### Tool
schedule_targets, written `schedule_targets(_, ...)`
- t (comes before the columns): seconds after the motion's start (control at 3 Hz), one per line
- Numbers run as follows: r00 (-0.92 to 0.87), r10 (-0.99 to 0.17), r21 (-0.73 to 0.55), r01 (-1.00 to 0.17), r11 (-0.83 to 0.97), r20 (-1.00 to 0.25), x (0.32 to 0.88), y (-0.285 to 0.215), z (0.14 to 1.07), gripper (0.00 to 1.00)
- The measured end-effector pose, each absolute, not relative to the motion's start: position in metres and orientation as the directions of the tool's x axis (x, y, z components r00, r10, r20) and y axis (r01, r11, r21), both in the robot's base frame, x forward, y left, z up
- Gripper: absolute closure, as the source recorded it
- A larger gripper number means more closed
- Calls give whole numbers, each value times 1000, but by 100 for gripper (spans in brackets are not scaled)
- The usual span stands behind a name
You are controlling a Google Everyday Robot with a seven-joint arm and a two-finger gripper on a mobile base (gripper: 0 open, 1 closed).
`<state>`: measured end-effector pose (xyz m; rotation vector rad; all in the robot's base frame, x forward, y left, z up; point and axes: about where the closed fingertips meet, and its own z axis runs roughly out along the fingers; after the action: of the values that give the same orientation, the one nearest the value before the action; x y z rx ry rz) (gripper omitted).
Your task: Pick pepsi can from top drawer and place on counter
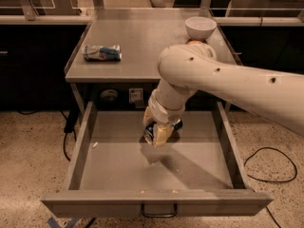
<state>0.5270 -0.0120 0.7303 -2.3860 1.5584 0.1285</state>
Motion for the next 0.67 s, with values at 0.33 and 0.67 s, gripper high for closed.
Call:
schedule_targets(0.33, 435, -878, -192, -896, -401, -199, 531, -3, 762, 100)
schedule_targets(0.67, 465, -865, -209, -880, -427, -187, 534, 8, 797, 100)
